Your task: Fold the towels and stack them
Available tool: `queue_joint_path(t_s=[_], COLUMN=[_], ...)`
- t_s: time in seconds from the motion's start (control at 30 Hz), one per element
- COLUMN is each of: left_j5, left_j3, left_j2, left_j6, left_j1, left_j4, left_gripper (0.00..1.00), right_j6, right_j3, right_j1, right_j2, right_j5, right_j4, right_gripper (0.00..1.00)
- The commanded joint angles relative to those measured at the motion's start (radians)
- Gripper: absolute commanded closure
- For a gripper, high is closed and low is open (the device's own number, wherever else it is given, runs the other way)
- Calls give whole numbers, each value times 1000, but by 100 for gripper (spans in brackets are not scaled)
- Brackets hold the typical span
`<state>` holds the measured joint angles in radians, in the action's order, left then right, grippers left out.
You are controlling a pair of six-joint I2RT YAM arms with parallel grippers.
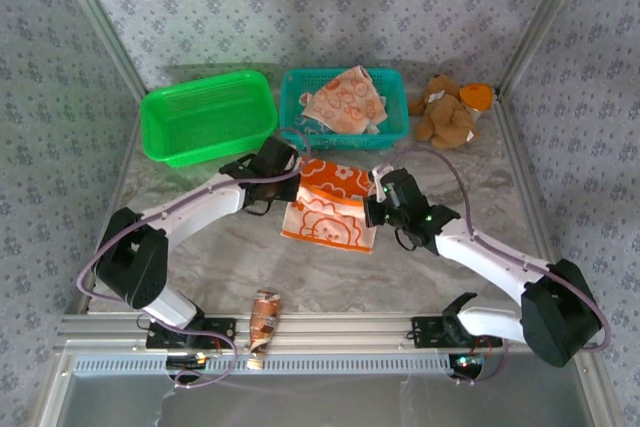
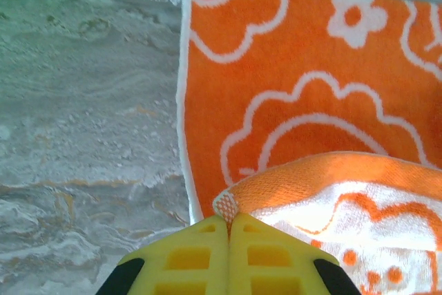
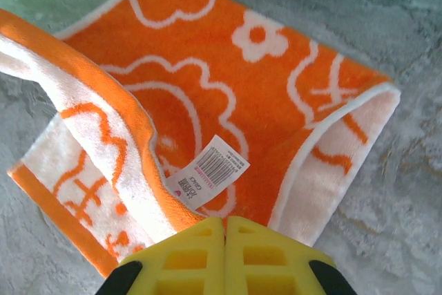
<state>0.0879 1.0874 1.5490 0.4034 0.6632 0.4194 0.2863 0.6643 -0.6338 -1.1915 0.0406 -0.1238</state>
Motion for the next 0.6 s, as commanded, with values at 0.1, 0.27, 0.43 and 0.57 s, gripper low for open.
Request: queue_joint_path(t_s=[0.1, 0.27, 0.43, 0.57], left_j5=[-31, -48, -45, -41], left_j3=[-32, -53, -69, -99], left_j2=[26, 96, 158, 154], left_j6=[59, 102, 144, 185], left_j1=[57, 85, 115, 139], left_j4=[-40, -62, -42, -12], left_gripper=[100, 100, 100, 100], right_j6=[67, 97, 117, 149], right_j3=[-27, -6, -14, -39], right_j1=[-42, -52, -51, -53], right_j2=[-69, -195, -276, -276], right_j5=[46, 26, 7, -19], right_j4=[15, 43, 37, -3], right_gripper=[100, 100, 100, 100])
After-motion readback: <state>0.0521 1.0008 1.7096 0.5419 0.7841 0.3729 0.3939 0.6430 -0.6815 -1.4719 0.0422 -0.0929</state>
